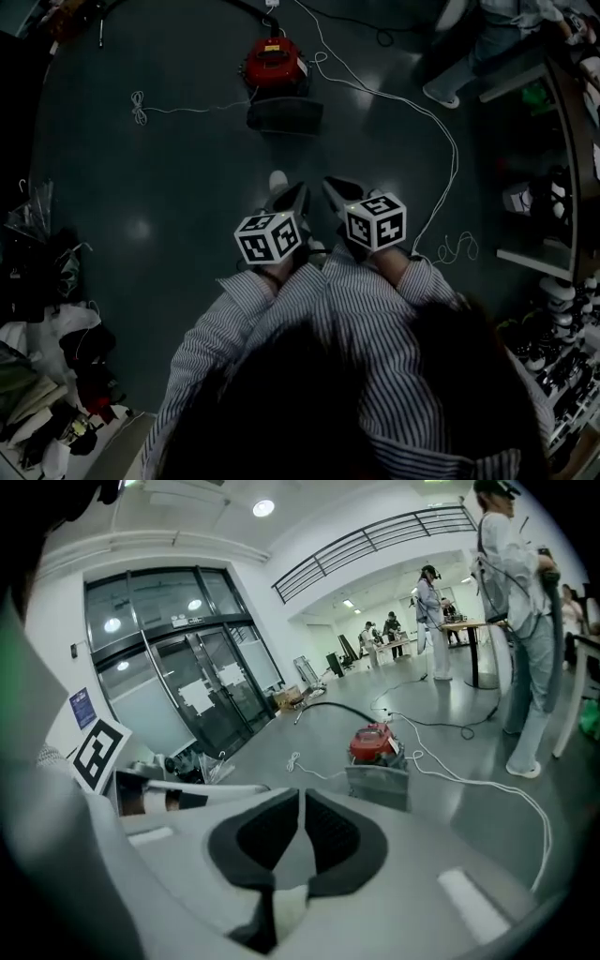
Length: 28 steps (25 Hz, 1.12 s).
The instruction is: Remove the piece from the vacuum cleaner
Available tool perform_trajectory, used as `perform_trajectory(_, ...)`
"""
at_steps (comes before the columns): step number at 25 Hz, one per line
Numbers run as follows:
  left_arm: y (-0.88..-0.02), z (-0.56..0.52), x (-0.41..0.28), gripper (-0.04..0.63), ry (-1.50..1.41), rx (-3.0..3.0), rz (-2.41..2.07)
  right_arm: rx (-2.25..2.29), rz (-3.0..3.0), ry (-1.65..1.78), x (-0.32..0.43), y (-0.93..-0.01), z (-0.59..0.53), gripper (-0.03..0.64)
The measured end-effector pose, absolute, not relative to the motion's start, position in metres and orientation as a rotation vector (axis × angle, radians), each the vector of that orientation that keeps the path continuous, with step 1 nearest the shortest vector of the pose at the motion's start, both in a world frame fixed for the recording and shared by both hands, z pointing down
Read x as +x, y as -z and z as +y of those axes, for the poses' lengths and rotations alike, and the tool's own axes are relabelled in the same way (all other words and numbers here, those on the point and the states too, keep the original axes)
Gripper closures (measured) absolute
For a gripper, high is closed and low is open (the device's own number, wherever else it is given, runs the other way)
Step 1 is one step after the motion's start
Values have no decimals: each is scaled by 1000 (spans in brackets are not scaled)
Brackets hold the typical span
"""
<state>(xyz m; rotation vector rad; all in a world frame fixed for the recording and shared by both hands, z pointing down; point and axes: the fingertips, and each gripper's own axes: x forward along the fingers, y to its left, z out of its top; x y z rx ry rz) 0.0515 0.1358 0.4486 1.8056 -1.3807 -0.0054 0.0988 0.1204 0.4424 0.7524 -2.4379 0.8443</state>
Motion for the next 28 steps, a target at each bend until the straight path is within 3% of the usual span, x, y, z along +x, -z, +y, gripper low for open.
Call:
perform_trajectory(13,-433,-58,-59,591,-111,1964,-1295,944,-2596,-851,-12,-404,-81,577)
perform_trajectory(28,-530,-124,-84,590,-297,1943,-1208,875,-2390,-904,-32,-513,-153,561)
